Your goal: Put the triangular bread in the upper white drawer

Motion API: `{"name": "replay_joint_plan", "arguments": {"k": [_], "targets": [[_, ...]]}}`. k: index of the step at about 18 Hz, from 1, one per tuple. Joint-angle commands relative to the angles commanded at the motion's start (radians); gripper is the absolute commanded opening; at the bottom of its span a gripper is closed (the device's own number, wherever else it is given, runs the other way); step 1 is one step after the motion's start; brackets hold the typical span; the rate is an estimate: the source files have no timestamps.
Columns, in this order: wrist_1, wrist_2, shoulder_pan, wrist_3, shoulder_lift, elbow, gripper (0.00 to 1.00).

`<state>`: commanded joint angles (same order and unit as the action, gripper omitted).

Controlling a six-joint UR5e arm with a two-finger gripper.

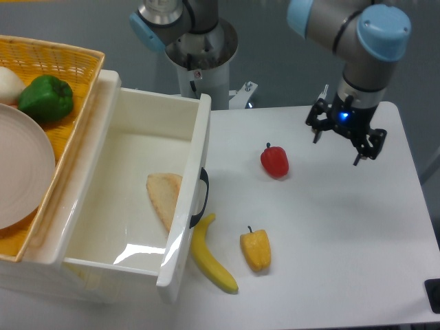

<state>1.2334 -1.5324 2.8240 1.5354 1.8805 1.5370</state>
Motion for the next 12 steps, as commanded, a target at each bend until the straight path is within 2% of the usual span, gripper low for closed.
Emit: {"name": "replay_joint_plan", "arguments": {"k": [5,12], "targets": [[-0.006,-0.074,-0.012,0.123,0.094,-0.034,1.0],[-0.009,-0.074,-0.017,0.15,0.106,-0.04,1.0]]}}
